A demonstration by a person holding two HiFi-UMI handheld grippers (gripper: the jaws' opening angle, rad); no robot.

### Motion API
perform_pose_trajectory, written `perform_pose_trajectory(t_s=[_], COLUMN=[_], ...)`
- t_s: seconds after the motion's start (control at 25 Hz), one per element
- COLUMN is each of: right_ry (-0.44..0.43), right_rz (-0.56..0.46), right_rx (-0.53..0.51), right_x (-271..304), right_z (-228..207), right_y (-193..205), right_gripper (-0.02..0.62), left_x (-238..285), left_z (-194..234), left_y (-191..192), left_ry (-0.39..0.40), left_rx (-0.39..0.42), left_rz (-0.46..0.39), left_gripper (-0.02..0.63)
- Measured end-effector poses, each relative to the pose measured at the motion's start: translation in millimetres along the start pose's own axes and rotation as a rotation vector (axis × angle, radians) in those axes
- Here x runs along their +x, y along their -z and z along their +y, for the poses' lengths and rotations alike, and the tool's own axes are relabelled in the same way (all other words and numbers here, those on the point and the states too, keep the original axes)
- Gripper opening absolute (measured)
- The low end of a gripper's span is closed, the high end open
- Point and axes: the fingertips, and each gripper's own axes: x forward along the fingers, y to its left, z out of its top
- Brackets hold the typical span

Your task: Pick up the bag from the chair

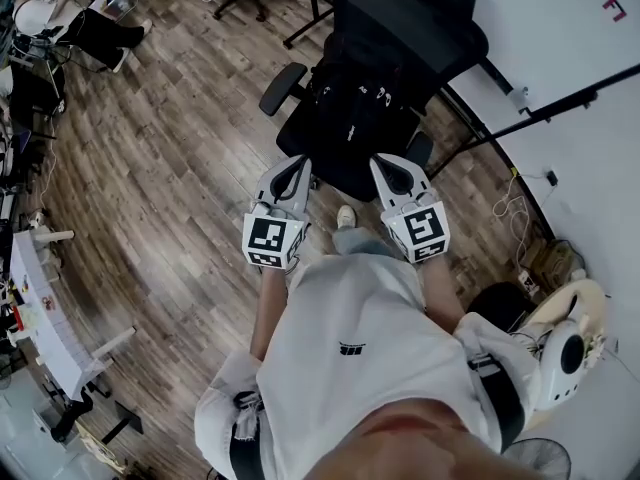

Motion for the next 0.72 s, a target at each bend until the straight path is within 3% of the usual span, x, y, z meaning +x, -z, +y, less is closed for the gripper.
perform_pose_trajectory(t_s=[0.32,0.72], right_ry=[0.017,0.078], right_rz=[-0.022,0.023], right_rx=[0.043,0.102], right_x=[37,67], right_z=[-37,-62], right_y=[-5,20], right_gripper=[-0.005,-0.005], left_x=[51,100], left_z=[22,53], left_y=[-2,9], left_ry=[0.018,0.070], left_rx=[0.007,0.035], left_rz=[0.004,0.019], left_gripper=[0.009,0.009])
